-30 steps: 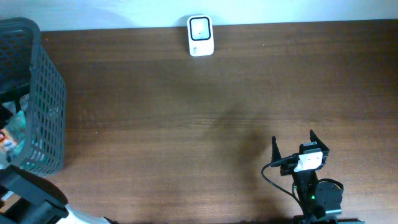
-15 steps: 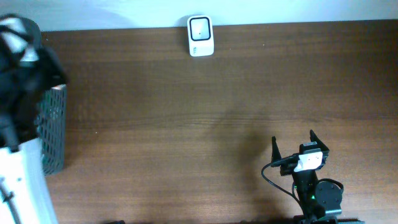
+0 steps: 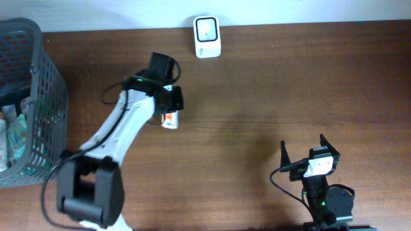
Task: Scan the item barcode
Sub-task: 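Grasp the small orange box and place it on the table center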
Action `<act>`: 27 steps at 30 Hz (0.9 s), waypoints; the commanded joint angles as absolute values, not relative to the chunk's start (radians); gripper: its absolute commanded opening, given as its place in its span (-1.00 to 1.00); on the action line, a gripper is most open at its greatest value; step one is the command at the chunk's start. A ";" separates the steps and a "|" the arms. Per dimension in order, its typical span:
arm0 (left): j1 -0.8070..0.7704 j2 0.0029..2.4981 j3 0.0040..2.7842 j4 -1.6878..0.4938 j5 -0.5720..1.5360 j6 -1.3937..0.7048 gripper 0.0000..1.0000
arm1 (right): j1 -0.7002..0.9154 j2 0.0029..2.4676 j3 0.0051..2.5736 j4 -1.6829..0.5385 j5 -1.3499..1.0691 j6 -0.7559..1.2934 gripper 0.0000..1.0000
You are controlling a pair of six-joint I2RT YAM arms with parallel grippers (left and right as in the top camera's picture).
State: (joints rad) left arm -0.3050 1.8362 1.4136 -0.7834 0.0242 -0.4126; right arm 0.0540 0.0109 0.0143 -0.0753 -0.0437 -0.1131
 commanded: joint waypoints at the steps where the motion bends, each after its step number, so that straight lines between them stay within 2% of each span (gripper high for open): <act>1: -0.329 1.911 1.404 -0.751 0.031 -0.434 -1.00 | 0.052 0.004 0.006 -0.076 -0.049 -0.119 0.97; 6: -0.352 1.921 1.404 -0.752 0.031 -0.432 -1.00 | 0.052 0.004 0.006 -0.076 -0.049 -0.119 0.97; 8: -0.352 1.921 1.404 -0.752 0.031 -0.433 -0.63 | 0.052 0.004 0.006 -0.075 -0.049 -0.119 0.97; 9: -0.352 1.921 1.404 -0.752 0.031 -0.432 -0.23 | 0.052 0.004 0.006 -0.076 -0.049 -0.119 0.97; 10: -0.352 1.921 1.404 -0.752 0.031 -0.432 0.00 | 0.052 0.004 0.006 -0.075 -0.049 -0.119 0.97; 11: -0.352 1.921 1.406 -0.751 0.031 -0.412 0.14 | 0.052 0.004 0.006 -0.075 -0.049 -0.119 0.97; 17: -0.300 1.878 1.662 -0.943 0.031 -0.265 0.16 | 0.052 0.004 0.006 -0.075 -0.049 -0.119 0.97; 21: -0.201 1.808 1.995 -1.140 0.030 -0.203 0.25 | 0.052 0.004 0.006 -0.075 -0.049 -0.119 0.97; 23: -0.111 1.765 2.107 -1.220 0.030 -0.202 0.31 | 0.052 0.004 0.006 -0.076 -0.049 -0.119 0.97; 27: 0.122 1.679 2.155 -1.273 0.031 -0.203 0.32 | 0.052 0.004 0.006 -0.075 -0.049 -0.119 0.97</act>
